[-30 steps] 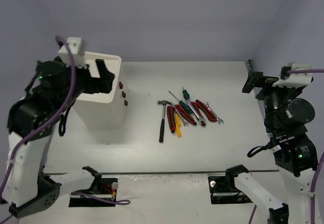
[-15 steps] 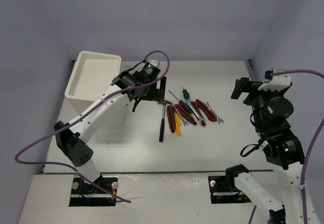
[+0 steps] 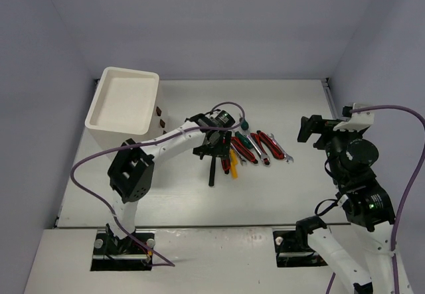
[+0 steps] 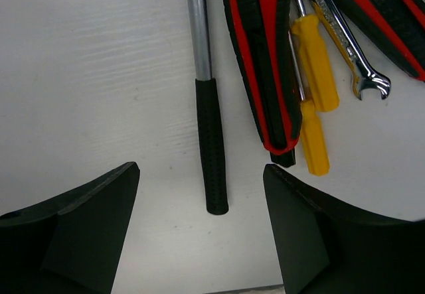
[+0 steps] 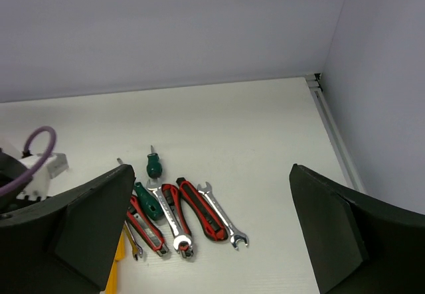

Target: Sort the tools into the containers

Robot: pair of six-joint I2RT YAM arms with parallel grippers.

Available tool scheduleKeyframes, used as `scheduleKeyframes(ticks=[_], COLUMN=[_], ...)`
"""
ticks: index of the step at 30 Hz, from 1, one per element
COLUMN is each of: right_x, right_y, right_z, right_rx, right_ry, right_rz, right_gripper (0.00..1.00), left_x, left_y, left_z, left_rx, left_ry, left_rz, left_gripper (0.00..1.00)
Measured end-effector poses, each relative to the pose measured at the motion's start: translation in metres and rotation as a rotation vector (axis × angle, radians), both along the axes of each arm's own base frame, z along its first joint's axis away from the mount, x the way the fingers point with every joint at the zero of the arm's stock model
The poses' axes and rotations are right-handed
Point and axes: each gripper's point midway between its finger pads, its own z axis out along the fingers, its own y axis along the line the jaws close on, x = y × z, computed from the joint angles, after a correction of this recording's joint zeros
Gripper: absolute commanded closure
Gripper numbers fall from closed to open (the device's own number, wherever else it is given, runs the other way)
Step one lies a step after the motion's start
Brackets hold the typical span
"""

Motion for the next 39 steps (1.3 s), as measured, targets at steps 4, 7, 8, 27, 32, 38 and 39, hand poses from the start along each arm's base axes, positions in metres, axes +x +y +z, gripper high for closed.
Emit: scheduleKeyframes(ticks=[4, 7, 8, 27, 32, 38, 39], right_x=[-0.007, -0.013, -0.015, -0.030, -0.030, -0.031, -0.031], right_y=[0.000, -0.002, -0.003, -0.007, -0.007, -0.007, -0.007], right_z=[0.004, 0.008, 0.009, 0.003, 0.002, 0.007, 0.007], right_rx=[0.015, 0.023, 0.026, 0.034, 0.032, 0.030, 0.030], right_ry=[-0.019, -0.040, -0.047, -0.041, -0.036, -0.042, -0.043], right_rz=[0.008, 0.008, 0.008, 0.007, 0.007, 0.008, 0.008], right_gripper=[0.00, 0.00, 0.00, 0.00, 0.00, 0.00, 0.00], left_x=[0.003, 0.006, 0.006, 0.014, 0.045, 0.067, 0.066], left_y=[-0.006, -0.008, -0.009, 0.010, 0.019, 0.044, 0.052], left_z=[-0.028, -0.046, -0.053, -0.042, 0.044, 0.200, 0.219], left_rx=[0.017, 0.035, 0.040, 0.081, 0.035, -0.144, -0.172], left_ry=[0.033, 0.049, 0.056, 0.012, -0.148, -0.458, -0.491], left_rz=[0.018, 0.027, 0.032, 0.030, 0.022, 0.071, 0.084], left_gripper=[0.40, 0.44, 0.45, 1.00, 1.00, 1.00, 1.00])
